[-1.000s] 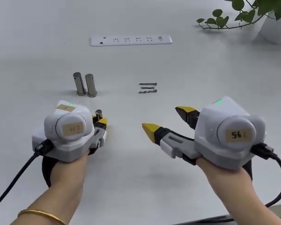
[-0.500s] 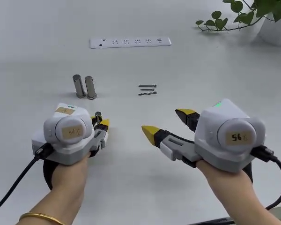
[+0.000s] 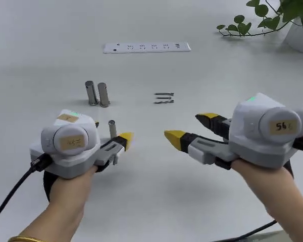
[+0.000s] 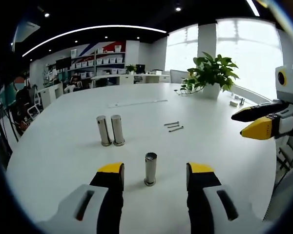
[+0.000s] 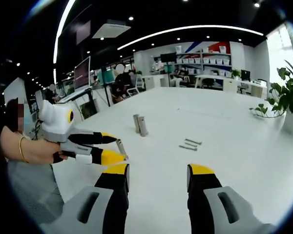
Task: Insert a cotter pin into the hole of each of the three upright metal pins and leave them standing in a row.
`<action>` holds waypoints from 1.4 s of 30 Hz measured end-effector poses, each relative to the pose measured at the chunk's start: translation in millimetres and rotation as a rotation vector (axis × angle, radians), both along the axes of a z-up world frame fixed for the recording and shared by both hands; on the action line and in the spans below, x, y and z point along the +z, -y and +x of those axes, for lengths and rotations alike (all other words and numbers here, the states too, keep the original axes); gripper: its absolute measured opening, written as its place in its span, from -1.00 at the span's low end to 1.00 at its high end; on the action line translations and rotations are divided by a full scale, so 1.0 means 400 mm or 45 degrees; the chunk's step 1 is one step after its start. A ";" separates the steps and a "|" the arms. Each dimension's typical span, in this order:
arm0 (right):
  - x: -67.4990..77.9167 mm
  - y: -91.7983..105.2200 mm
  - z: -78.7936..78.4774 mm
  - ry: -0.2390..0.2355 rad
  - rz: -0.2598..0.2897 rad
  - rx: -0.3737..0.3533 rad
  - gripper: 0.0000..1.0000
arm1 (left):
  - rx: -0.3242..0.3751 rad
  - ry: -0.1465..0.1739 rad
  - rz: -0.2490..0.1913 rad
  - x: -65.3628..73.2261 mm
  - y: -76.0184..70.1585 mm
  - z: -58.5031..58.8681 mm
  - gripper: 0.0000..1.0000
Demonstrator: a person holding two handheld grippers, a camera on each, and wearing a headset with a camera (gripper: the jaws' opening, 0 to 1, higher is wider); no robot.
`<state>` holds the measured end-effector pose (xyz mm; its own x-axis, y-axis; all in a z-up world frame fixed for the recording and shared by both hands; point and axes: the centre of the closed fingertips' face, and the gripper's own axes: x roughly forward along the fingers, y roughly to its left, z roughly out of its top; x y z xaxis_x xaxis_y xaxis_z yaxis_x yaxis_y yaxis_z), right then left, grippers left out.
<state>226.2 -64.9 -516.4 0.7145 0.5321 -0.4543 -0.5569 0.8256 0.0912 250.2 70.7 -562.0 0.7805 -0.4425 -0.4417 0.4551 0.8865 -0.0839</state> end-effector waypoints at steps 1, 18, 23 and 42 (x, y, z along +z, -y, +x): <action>-0.001 -0.004 0.001 -0.018 -0.006 0.034 -0.18 | -0.002 0.005 -0.004 0.003 -0.004 -0.004 0.05; -0.031 -0.015 0.131 -0.139 -0.190 0.250 -0.30 | -0.056 0.055 -0.005 0.075 -0.060 -0.072 0.86; -0.046 0.000 0.178 -0.148 -0.261 0.260 -0.32 | -0.070 0.055 -0.039 0.086 -0.060 -0.083 0.97; -0.107 0.004 0.306 -0.265 -0.419 0.330 -0.51 | -0.094 0.043 -0.030 0.102 -0.092 -0.106 0.97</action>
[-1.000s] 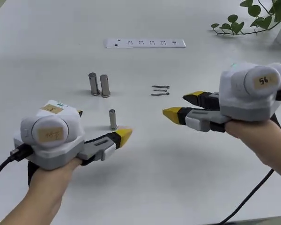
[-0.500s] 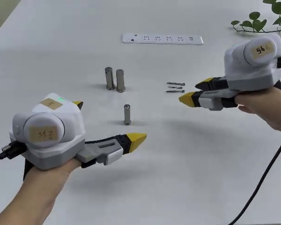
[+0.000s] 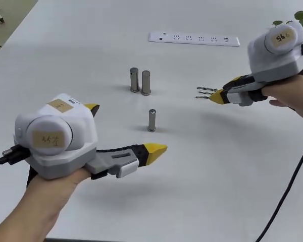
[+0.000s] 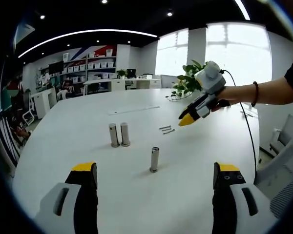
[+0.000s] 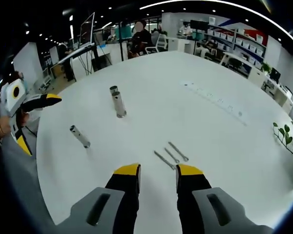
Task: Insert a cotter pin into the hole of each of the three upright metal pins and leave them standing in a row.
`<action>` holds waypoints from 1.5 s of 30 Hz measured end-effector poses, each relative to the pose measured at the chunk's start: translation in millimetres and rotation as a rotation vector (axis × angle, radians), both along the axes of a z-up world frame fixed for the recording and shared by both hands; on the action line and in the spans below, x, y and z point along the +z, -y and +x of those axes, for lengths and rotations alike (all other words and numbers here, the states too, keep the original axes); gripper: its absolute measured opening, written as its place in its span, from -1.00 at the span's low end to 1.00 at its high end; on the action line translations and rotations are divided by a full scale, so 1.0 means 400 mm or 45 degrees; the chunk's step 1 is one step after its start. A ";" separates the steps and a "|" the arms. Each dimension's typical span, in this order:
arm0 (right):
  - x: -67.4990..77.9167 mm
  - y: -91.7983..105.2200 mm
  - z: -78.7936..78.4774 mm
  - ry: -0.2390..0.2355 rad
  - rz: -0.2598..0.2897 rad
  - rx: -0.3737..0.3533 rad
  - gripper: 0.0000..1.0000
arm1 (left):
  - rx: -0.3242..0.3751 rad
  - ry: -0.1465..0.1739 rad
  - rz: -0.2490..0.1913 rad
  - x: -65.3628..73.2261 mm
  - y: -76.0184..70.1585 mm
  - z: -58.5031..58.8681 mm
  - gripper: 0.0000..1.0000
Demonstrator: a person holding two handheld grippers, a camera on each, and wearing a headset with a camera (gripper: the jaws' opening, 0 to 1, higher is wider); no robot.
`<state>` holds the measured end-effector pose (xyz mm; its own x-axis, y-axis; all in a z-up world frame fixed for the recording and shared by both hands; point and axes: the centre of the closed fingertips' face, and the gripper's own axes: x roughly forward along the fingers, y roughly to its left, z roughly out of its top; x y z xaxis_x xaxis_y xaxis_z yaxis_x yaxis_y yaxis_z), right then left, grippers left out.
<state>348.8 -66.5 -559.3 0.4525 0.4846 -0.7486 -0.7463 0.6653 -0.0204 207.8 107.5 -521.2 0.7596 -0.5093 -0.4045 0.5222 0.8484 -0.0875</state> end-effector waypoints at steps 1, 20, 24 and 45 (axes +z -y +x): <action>-0.004 0.000 0.003 -0.006 -0.011 0.005 -0.52 | 0.000 -0.005 -0.002 0.000 -0.003 -0.001 0.97; -0.082 -0.007 0.074 -0.071 -0.246 0.154 -0.83 | -0.012 -0.021 0.029 -0.008 -0.028 -0.020 0.89; -0.096 -0.008 0.073 -0.095 -0.303 0.205 -0.84 | -0.009 -0.024 0.024 -0.009 -0.032 -0.019 0.86; -0.132 -0.004 0.078 -0.258 -0.452 0.387 -0.93 | -0.022 -0.040 0.055 -0.021 -0.036 -0.018 0.77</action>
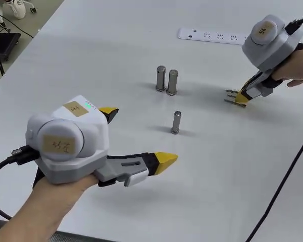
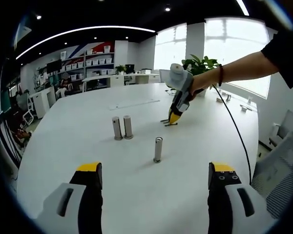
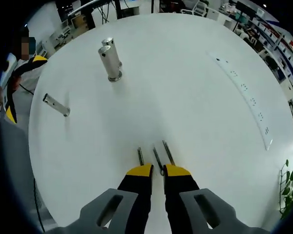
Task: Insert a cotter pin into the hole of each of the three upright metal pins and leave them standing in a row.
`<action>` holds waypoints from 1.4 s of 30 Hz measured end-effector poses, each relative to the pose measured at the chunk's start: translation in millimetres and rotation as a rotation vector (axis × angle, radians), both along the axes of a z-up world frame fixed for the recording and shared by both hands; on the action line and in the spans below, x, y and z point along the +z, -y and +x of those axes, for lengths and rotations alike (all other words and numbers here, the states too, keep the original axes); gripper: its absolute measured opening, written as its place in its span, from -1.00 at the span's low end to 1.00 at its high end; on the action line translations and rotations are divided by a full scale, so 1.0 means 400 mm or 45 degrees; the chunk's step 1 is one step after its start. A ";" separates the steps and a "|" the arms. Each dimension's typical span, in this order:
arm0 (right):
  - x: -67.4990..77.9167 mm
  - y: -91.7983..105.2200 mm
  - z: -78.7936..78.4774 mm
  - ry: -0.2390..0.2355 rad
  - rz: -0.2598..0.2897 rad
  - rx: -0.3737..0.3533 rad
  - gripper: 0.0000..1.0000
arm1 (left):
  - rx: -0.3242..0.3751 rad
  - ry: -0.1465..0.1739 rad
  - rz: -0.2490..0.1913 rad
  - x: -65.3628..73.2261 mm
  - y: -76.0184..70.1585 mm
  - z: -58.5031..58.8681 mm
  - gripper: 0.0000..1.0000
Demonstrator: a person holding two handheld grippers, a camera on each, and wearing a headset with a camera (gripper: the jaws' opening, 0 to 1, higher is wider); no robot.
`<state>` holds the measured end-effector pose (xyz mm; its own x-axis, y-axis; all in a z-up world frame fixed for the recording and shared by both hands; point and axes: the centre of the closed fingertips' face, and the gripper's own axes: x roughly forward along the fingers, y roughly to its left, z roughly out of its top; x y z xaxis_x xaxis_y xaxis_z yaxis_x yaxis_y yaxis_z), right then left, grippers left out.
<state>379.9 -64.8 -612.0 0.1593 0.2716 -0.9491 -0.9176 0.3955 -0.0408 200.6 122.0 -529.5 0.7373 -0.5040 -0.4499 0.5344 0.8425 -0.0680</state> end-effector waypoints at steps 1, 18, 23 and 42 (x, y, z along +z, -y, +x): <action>0.000 0.000 -0.001 -0.003 -0.006 0.006 -0.94 | -0.002 0.000 0.002 0.000 0.000 0.000 0.77; -0.006 0.000 -0.006 0.066 -0.234 0.214 -1.00 | -0.021 -0.017 0.009 0.001 0.004 -0.011 0.69; -0.005 -0.002 -0.007 0.070 -0.230 0.226 -1.00 | -0.027 -0.017 0.020 0.000 0.003 -0.012 0.67; 0.061 -0.009 -0.087 0.130 -0.091 0.267 -1.00 | -0.039 -0.073 -0.011 -0.005 0.011 0.003 0.35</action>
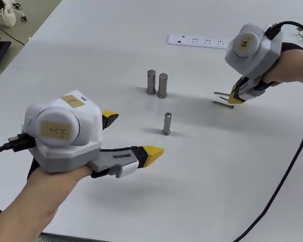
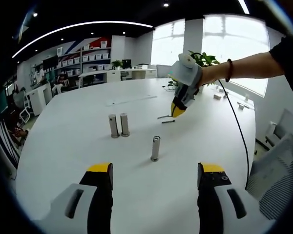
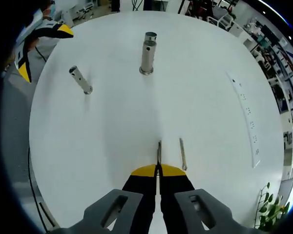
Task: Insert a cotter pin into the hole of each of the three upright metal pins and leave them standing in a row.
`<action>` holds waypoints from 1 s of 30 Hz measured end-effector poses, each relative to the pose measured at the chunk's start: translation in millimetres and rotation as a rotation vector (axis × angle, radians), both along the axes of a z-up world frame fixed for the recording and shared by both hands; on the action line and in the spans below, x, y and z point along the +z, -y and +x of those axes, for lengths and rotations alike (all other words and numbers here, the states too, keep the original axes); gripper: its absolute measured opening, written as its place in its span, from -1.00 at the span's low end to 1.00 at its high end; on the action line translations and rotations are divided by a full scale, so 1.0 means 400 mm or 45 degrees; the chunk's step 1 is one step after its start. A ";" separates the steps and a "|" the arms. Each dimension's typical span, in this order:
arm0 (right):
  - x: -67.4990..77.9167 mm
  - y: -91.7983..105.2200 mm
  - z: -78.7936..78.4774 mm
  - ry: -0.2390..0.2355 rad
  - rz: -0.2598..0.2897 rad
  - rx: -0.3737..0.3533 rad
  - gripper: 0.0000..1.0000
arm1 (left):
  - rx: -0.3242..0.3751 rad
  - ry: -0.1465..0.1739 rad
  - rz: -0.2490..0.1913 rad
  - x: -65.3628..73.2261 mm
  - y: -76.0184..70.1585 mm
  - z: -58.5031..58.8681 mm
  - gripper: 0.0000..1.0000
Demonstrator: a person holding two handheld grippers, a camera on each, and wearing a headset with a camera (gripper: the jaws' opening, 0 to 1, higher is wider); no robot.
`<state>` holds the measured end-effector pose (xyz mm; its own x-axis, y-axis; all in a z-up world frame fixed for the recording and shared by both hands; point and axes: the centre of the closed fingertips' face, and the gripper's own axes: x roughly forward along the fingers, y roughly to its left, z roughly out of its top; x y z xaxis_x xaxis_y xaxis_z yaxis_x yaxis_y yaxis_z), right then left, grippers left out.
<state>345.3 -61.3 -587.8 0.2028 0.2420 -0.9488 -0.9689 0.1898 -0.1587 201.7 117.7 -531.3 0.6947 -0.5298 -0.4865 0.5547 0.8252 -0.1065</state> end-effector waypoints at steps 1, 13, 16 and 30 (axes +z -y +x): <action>0.007 -0.010 -0.012 0.006 0.028 0.007 -1.00 | -0.001 -0.004 -0.007 0.001 0.002 0.000 0.32; 0.062 -0.078 -0.096 0.071 0.187 0.070 -1.00 | -0.007 -0.073 -0.131 0.021 0.029 -0.004 -0.05; 0.084 -0.108 -0.131 0.088 0.263 0.110 -1.00 | -0.009 -0.095 -0.166 0.028 0.037 -0.004 -0.12; 0.150 -0.210 -0.261 0.121 0.460 0.279 -1.00 | -0.041 -0.139 -0.277 0.066 0.087 -0.004 -0.40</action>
<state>240.7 22.7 -527.8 0.1925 0.6019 -0.7750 -0.9767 0.0413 -0.2106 200.2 82.8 -504.7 0.6252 -0.6513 -0.4301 0.5558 0.7584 -0.3405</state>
